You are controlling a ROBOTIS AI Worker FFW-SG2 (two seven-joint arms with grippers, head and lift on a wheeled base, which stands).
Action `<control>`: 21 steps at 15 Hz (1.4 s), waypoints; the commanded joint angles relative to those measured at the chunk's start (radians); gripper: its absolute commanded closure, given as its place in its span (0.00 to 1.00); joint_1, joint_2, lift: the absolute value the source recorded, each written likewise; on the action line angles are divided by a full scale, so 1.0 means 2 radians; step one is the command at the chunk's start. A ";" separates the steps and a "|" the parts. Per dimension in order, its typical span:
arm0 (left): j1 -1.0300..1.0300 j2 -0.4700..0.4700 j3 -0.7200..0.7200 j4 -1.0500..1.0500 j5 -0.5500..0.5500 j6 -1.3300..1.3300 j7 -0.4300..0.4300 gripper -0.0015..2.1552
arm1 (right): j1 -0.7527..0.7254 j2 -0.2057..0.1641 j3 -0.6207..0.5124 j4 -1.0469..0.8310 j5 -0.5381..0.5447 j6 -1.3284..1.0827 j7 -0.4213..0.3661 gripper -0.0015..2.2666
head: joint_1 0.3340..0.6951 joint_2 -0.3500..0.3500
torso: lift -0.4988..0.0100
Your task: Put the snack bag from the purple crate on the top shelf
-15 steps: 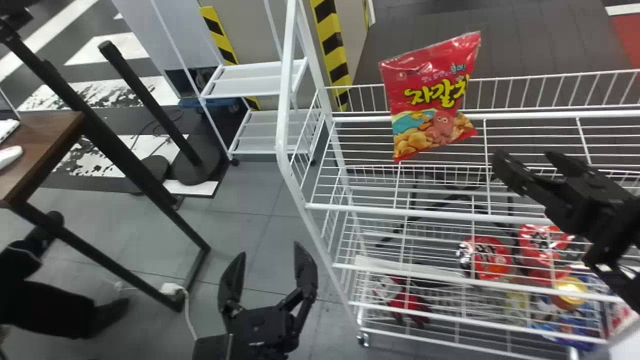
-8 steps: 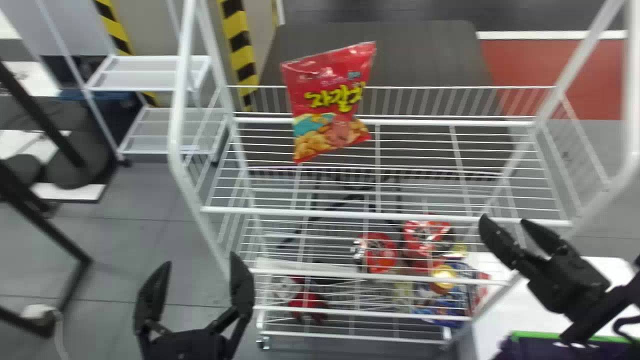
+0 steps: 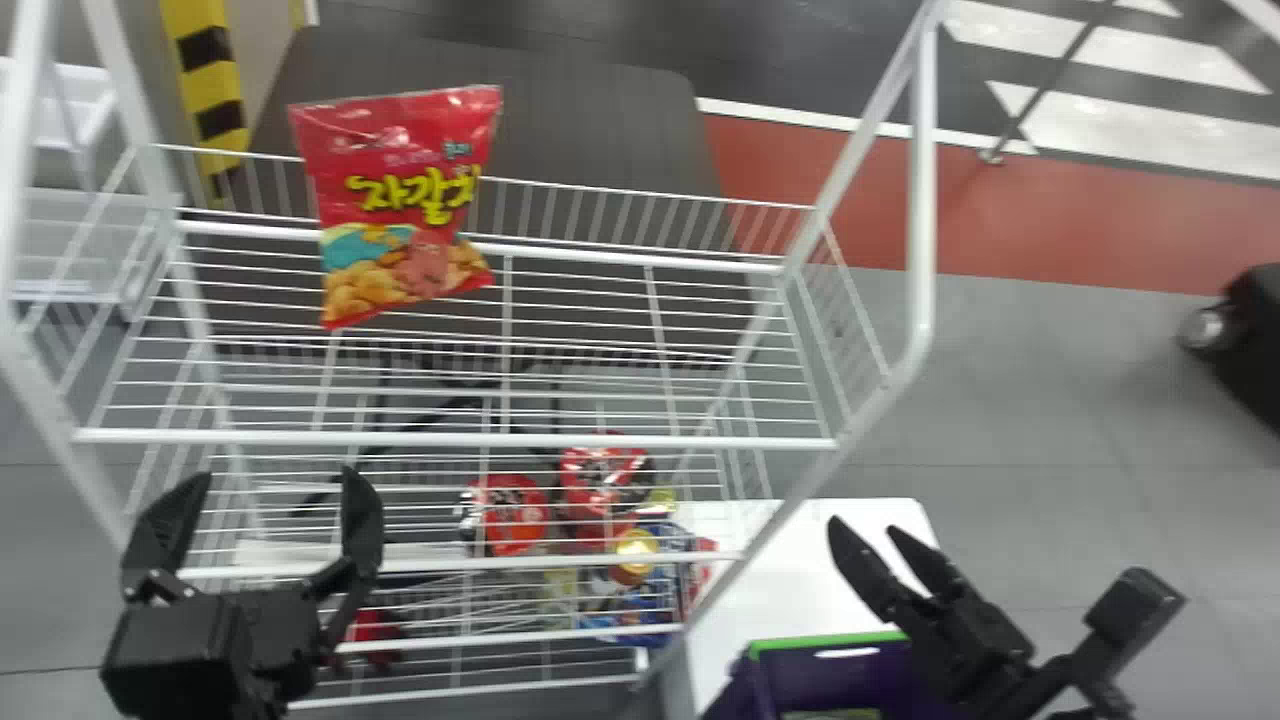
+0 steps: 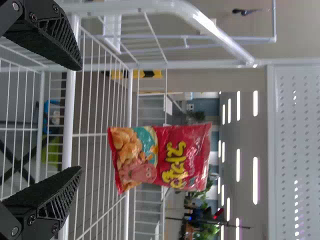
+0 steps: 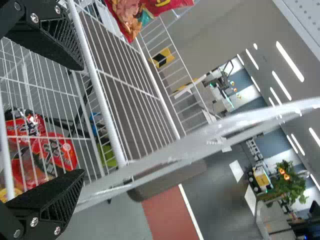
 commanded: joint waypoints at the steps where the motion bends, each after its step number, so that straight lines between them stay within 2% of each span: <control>1: -0.038 -0.023 -0.016 0.001 0.001 0.049 0.008 0.06 | 0.009 0.003 -0.021 0.006 -0.009 0.003 0.005 0.04 | 1.00 0.01 | 0.98; 5: -0.104 -0.043 -0.046 0.022 0.011 0.081 0.058 0.07 | 0.009 0.004 -0.036 0.013 -0.009 0.008 0.007 0.04 | 1.00 0.00 | 0.98; 7: -0.121 -0.051 -0.055 0.027 0.020 0.101 0.063 0.07 | 0.009 0.006 -0.041 0.017 -0.009 0.008 0.007 0.04 | 1.00 0.00 | 0.98; 11: -0.162 -0.078 -0.080 0.050 0.018 0.133 0.110 0.07 | 0.006 0.011 -0.041 0.019 -0.008 0.011 0.005 0.04 | 1.00 0.00 | 0.98; 13: -0.173 -0.101 -0.080 0.060 0.016 0.161 0.115 0.07 | 0.004 0.014 -0.041 0.020 -0.003 0.011 0.004 0.04 | 1.00 0.00 | 0.98; 21: -0.256 -0.105 -0.095 0.173 0.021 0.148 0.169 0.07 | 0.004 0.018 -0.042 0.022 -0.001 0.022 0.004 0.04 | 1.00 0.00 | 0.98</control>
